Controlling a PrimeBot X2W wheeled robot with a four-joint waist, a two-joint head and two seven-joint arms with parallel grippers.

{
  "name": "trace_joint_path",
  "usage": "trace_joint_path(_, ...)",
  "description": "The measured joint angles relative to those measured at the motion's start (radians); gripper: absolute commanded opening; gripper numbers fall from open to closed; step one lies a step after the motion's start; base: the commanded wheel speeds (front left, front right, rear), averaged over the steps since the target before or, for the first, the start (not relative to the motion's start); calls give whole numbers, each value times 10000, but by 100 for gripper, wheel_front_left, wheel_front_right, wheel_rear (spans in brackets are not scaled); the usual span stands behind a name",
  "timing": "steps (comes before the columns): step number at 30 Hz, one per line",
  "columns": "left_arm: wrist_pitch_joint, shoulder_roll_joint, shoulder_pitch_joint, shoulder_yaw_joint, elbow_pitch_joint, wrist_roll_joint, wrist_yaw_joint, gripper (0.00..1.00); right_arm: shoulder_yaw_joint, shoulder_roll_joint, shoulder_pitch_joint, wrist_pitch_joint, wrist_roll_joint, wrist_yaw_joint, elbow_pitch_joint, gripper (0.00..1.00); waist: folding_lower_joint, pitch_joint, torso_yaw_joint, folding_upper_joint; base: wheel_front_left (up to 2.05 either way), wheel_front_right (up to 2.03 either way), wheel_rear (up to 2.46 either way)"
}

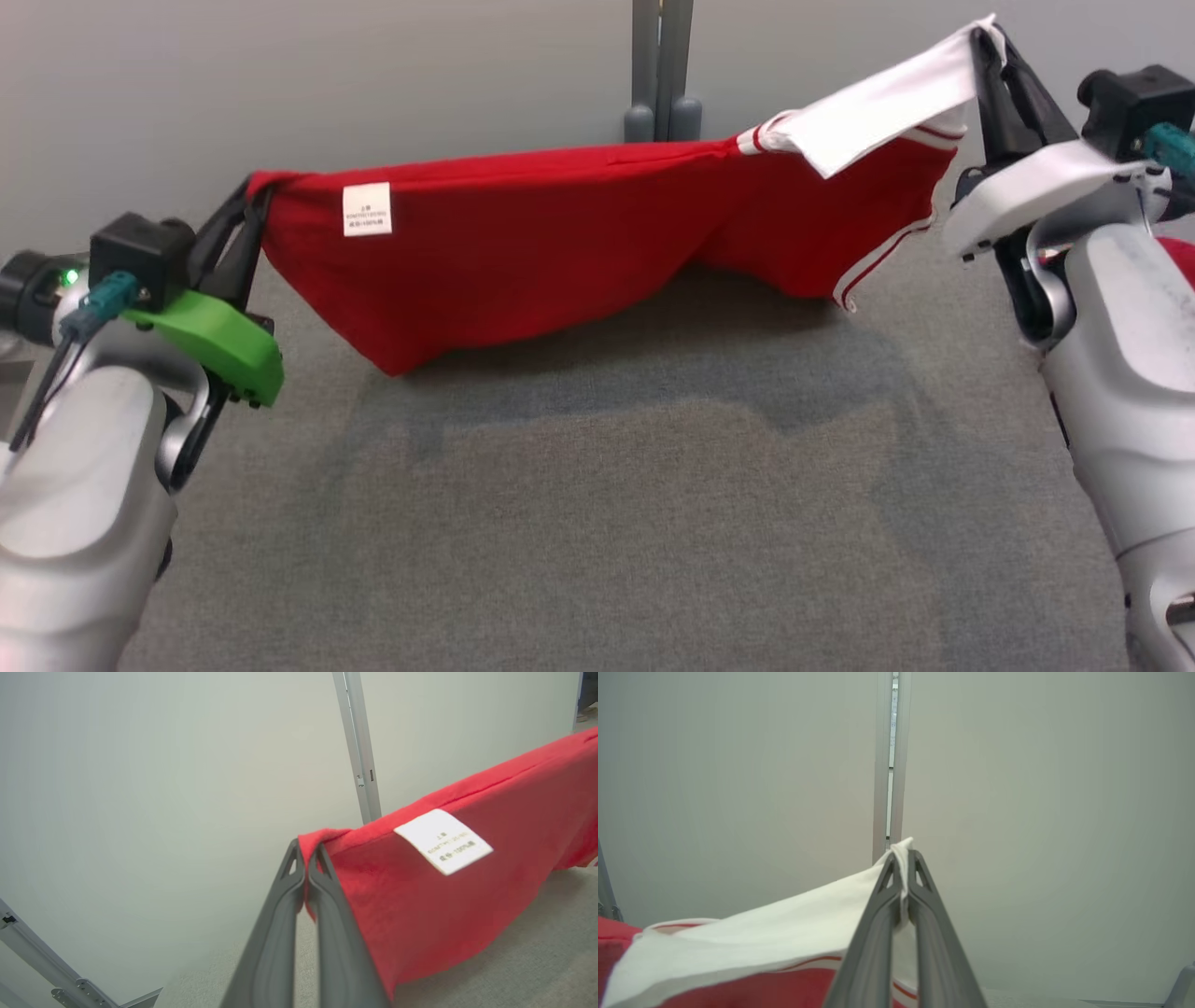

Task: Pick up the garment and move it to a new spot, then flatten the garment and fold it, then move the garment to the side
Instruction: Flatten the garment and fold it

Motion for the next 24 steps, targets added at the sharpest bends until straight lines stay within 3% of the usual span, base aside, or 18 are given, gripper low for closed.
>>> trace_joint_path(14,201,104,-4828,-1682,1118,395,0,0,600,-761,-4094,4,-313,0,978,0,1,2668,-97,0,0,0,0)
trace_joint_path(24,-38,-209,-7737,-2079,2621,1133,161,0,364,-1034,-6674,-56,-1613,0,1741,0,3,4223,-15,0,0,0,0)
